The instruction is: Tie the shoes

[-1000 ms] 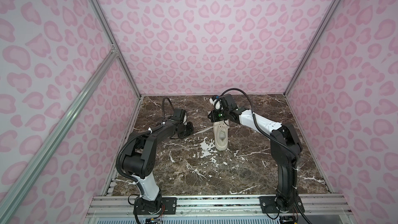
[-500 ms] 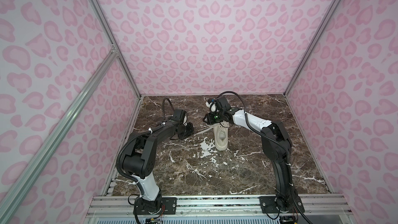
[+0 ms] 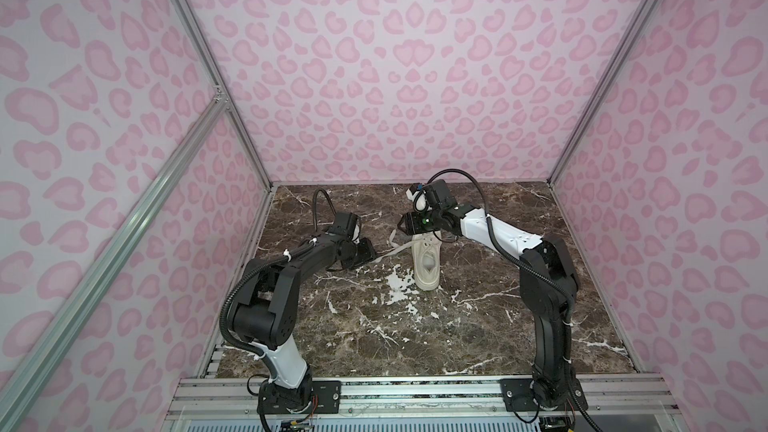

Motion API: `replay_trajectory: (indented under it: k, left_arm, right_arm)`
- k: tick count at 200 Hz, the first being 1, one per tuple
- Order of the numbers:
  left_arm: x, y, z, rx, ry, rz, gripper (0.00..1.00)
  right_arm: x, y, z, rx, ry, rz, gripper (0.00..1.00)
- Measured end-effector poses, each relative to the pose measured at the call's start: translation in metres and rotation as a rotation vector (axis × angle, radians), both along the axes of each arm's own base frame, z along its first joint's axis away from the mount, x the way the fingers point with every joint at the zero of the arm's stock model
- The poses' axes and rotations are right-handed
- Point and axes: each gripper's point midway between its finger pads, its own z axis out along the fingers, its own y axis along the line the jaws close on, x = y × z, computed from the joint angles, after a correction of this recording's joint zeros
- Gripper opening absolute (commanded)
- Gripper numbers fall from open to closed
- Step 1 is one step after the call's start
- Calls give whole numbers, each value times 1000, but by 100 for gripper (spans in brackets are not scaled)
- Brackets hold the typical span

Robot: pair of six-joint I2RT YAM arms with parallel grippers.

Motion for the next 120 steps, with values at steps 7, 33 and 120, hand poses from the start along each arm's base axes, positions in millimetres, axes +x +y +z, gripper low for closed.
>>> replay_trajectory:
  k: [7,33,120]
  left_arm:
    - [-1,1,3,8,-9,-12,58]
    - [-2,8,10,66,-27,-50,62]
    - [-51,47,8,220,5,-111,62]
  right_arm:
    - [-1,-7,1,-1,1,-10,64]
    - [-4,-36,5,-2,4,-55,64]
    - [-9,-94,8,-8,-4,-136,64]
